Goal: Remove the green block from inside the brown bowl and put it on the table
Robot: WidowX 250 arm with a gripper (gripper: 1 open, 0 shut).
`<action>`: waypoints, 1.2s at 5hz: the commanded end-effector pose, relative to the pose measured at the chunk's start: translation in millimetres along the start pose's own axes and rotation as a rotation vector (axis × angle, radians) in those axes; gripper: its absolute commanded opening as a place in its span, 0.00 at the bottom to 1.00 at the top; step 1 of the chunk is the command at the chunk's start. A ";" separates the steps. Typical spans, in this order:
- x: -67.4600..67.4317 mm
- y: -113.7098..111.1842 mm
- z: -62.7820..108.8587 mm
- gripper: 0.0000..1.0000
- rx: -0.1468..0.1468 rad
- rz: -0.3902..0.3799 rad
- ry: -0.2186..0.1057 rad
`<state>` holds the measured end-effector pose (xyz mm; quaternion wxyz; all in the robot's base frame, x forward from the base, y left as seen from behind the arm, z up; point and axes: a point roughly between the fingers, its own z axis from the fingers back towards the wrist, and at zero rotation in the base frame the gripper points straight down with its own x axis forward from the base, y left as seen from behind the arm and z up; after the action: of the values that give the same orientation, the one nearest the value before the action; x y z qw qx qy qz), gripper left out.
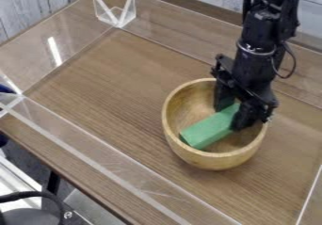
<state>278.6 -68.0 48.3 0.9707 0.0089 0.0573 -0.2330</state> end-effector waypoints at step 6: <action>4.3 1.5 30.0 0.00 0.024 -0.017 -0.117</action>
<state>277.8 -68.5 52.4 0.9705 0.0064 0.0429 -0.2373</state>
